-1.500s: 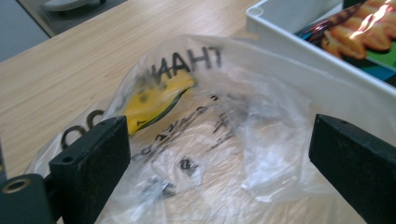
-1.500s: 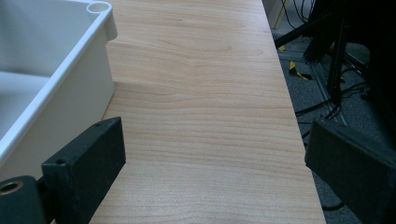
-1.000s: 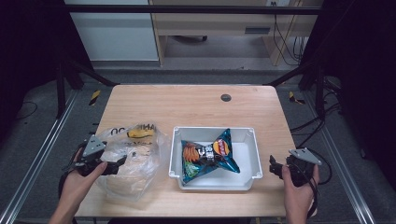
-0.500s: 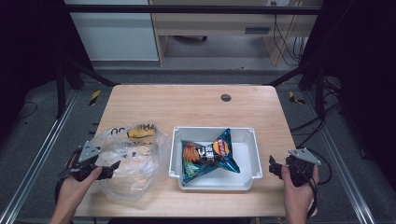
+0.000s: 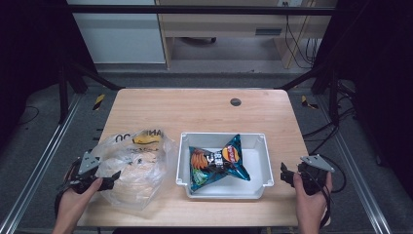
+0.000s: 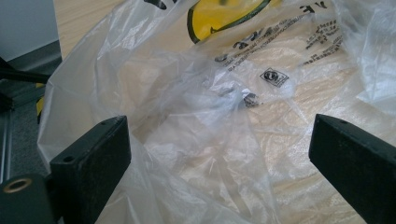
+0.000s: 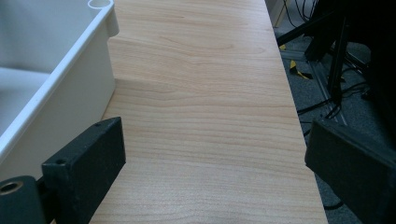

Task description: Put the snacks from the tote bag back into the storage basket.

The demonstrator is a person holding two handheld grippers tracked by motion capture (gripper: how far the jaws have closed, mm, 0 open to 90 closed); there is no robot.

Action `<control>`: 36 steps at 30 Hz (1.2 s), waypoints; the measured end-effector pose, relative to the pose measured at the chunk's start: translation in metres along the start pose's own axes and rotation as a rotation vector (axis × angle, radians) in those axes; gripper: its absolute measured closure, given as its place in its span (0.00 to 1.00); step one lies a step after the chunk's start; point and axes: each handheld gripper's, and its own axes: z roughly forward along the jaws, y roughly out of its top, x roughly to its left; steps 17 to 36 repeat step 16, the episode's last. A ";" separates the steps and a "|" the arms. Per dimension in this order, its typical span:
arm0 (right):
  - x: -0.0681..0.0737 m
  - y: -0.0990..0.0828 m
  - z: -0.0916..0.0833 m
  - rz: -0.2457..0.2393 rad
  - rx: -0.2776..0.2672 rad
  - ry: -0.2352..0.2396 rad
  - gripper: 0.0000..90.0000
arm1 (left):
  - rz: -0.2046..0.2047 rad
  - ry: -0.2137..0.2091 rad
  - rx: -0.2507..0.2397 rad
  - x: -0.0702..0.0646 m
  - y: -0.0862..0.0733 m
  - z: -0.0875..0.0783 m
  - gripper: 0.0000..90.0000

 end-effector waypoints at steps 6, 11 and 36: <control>0.000 0.000 0.000 0.000 0.000 -0.001 0.06 | 0.012 0.017 -0.028 -0.003 -0.006 -0.001 0.06; 0.000 0.000 0.000 -0.001 -0.002 -0.002 0.06 | 0.039 0.031 -0.056 -0.005 -0.010 -0.004 0.06; 0.000 0.000 0.000 -0.001 0.001 -0.002 0.06 | 0.045 0.029 -0.102 -0.009 -0.007 -0.012 0.06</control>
